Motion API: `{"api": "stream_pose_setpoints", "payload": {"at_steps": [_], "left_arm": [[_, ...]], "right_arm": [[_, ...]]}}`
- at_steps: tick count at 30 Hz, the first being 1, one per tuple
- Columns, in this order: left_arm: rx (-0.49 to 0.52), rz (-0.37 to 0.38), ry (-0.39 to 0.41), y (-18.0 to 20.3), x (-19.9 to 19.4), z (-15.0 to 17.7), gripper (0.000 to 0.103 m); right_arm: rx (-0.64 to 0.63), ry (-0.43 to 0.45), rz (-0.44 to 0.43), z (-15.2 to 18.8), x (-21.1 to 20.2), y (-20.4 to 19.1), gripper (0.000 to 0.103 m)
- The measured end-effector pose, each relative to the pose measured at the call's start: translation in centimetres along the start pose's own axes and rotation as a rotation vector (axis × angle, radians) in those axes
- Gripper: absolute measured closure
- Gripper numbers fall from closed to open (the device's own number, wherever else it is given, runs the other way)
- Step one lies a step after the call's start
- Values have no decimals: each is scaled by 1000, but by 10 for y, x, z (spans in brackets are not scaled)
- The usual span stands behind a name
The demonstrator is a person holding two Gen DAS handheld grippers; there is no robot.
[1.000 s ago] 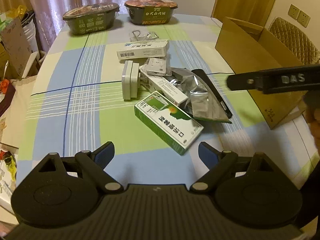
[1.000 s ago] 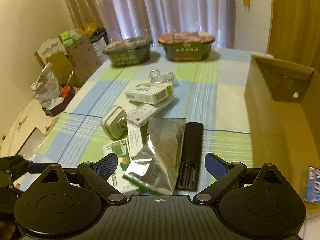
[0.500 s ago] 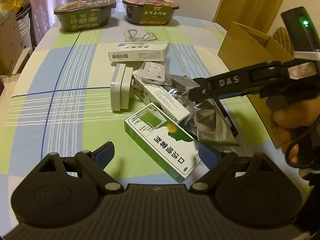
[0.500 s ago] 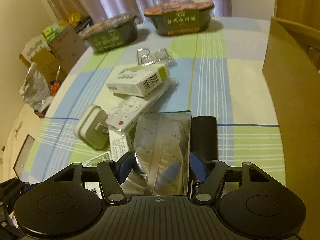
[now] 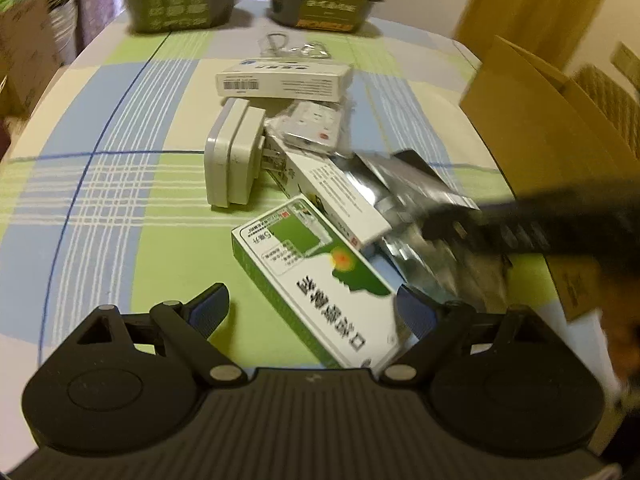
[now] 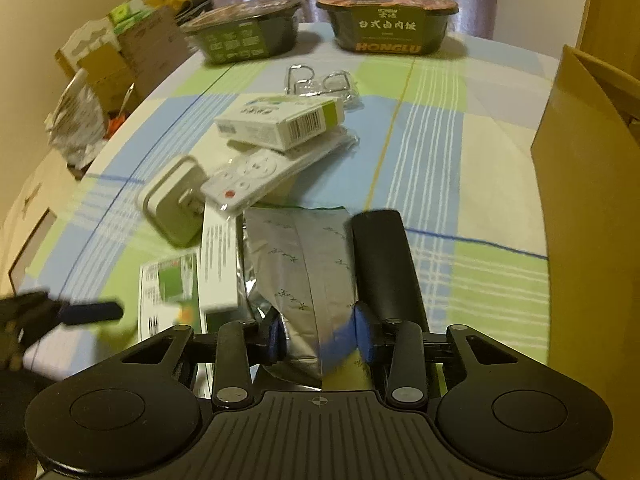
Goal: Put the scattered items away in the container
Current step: 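Grasp the silver foil bag with the right gripper while the left gripper grasps the green medicine box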
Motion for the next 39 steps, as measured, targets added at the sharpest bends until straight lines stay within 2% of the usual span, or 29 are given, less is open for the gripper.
{"api": "stream_pose_setpoints", "payload": {"at_steps": [4, 5, 6, 8, 12, 15, 18, 19, 20, 21, 26, 29, 34, 36, 37, 39], "left_arm": [[-46, -25, -22, 3, 14, -5, 15], [-25, -40, -28, 6, 17, -5, 14], [1, -48, -27, 9, 18, -5, 17], [57, -46, -35, 14, 13, -4, 28], [201, -65, -76, 8, -4, 6, 42], [272, -100, -133, -10, -16, 16, 45], [263, -111, -143, -25, -25, 19, 44], [253, -105, -140, -26, -27, 18, 41], [248, -105, -132, -27, -28, 17, 36], [250, -110, -124, -26, -28, 15, 32], [287, -111, -107, -14, -18, 5, 29], [308, -113, -123, -11, -7, 4, 29], [310, -105, -146, -12, 2, 7, 28], [310, -101, -153, -13, 3, 8, 28], [313, -102, -154, -13, 4, 8, 28], [320, -101, -159, -13, 4, 8, 29]], "right_arm": [[17, -1, 9, 14, -10, 2, 64], [18, -2, 11, 16, -12, 2, 64], [16, -5, 13, 18, -14, 1, 64], [8, -11, 14, 21, -17, -1, 64], [-15, -21, 17, 34, -26, -10, 64], [-30, -27, 10, 46, -34, -18, 64], [-62, -18, 6, 56, -39, -27, 63], [-69, -11, 1, 57, -39, -29, 46], [-69, -6, 9, 58, -39, -30, 24], [-68, -1, 19, 58, -39, -29, 17], [-139, -1, 19, 51, -34, -33, 17], [-211, -47, -7, 49, -21, -39, 17], [-248, -114, -32, 51, 3, -42, 18], [-238, -127, -31, 52, 6, -42, 38], [-234, -126, -31, 52, 4, -42, 40], [-234, -127, -18, 52, 2, -42, 49]]}}
Point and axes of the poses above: each gripper's, at about its wrist camera, not at the fingertips, and x roughly the way its jaws point, y to its right, z to its underside, the point moved 6 cm from there along x, roughly the way its jaws point, and after that the axes turned 12 degrees about -x, right-handed, at the moved point
